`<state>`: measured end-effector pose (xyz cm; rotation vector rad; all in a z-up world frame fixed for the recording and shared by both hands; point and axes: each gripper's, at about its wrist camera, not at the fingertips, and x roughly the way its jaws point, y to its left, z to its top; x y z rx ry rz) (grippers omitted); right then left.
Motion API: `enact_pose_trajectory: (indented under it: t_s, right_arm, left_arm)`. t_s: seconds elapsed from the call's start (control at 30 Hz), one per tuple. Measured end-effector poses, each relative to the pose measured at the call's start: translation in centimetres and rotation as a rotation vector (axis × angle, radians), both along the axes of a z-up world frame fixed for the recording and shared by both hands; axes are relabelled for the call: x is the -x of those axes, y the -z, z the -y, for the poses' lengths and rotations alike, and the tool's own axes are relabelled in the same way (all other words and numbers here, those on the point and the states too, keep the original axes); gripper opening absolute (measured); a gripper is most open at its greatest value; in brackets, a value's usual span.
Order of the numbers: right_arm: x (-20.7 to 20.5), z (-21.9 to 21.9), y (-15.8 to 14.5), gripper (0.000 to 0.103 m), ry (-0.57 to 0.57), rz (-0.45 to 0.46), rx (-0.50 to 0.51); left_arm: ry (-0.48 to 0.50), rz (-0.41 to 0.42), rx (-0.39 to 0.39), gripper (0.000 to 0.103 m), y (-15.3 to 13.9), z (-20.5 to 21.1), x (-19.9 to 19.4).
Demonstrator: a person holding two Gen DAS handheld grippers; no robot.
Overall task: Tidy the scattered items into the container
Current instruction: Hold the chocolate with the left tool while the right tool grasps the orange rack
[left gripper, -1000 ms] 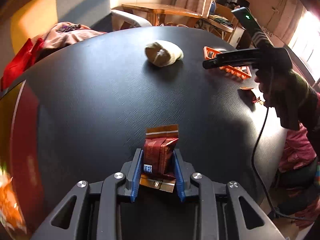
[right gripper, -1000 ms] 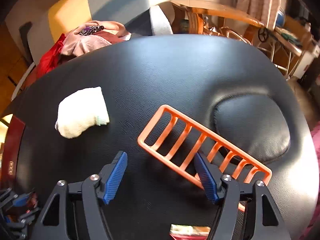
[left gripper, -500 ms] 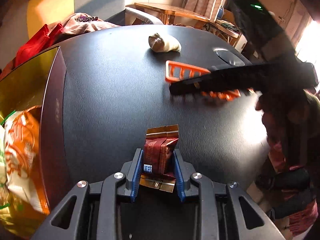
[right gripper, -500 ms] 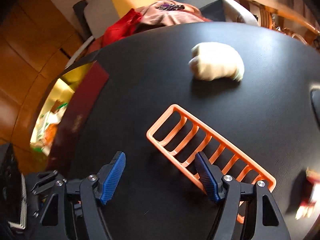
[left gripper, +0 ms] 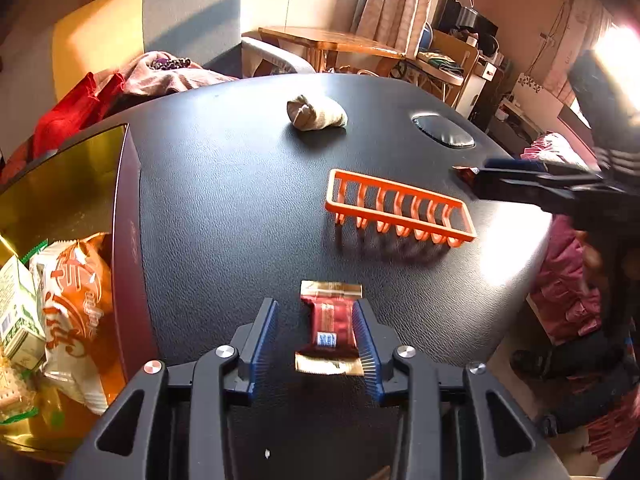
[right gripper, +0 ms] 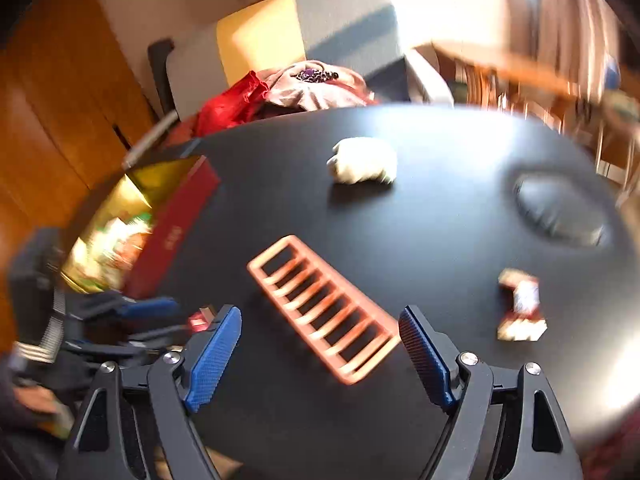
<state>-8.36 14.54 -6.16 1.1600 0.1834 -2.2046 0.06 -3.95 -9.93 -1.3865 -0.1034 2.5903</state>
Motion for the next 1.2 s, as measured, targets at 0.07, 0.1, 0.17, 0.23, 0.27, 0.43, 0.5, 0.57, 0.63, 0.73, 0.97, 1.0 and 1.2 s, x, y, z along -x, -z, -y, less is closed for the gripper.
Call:
enact_pose_trajectory:
  t_s: [0.07, 0.1, 0.17, 0.23, 0.27, 0.43, 0.5, 0.57, 0.63, 0.73, 0.97, 1.0, 1.2]
  right_arm:
    - [0.8, 0.4, -0.2, 0.088, -0.061, -0.03, -0.065]
    - [1.1, 0.6, 0.0, 0.088, -0.074, -0.022, -0.083]
    - [1.6, 1.0, 0.6, 0.088, -0.098, -0.006, -0.118]
    - [2.1, 1.4, 1.1, 0.088, -0.123, 0.009, -0.153]
    - [2.4, 1.6, 1.3, 0.088, -0.135, 0.017, -0.171]
    - [3.7, 2.6, 2.7, 0.063, -0.196, 0.056, -0.259]
    - [3.7, 2.1, 2.9, 0.055, -0.166, 0.064, -0.254]
    - [3.1, 0.8, 2.9, 0.051, -0.133, 0.082, -0.206]
    - [2.4, -0.3, 2.8, 0.051, -0.109, 0.102, -0.171]
    - [1.6, -1.6, 2.1, 0.059, -0.084, 0.088, -0.104]
    - [1.5, -1.3, 1.2, 0.083, -0.021, 0.022, -0.068]
    - [1.6, -0.7, 1.4, 0.083, -0.024, 0.015, -0.105]
    - [2.3, 1.1, 2.4, 0.055, 0.002, 0.051, -0.211]
  left_arm:
    - [0.012, -0.003, 0.007, 0.046, -0.1, 0.0, -0.3]
    - [0.018, -0.005, 0.011, 0.047, -0.1, 0.0, -0.5]
    - [0.03, -0.001, 0.009, 0.047, 0.0, -0.1, -0.8]
    - [0.039, 0.004, 0.005, 0.048, 0.2, -0.2, -1.1]
    - [0.044, 0.006, 0.004, 0.048, 0.3, -0.2, -1.2]
    - [0.077, 0.014, 0.004, 0.047, 0.5, -1.3, -0.8]
    - [0.085, 0.025, 0.025, 0.047, 0.9, -1.9, -0.2]
    - [0.093, 0.029, 0.031, 0.047, 1.3, -2.2, 0.3]
    - [0.084, 0.044, 0.035, 0.047, 1.9, -2.1, 0.8]
    - [0.071, 0.044, 0.035, 0.047, 2.4, -1.9, 1.2]
    - [0.067, 0.04, 0.047, 0.047, 2.5, -2.1, 1.3]
    - [0.065, 0.039, 0.053, 0.047, 2.5, -2.2, 1.2]
    - [0.04, 0.055, 0.031, 0.052, 2.5, -2.1, 1.5]
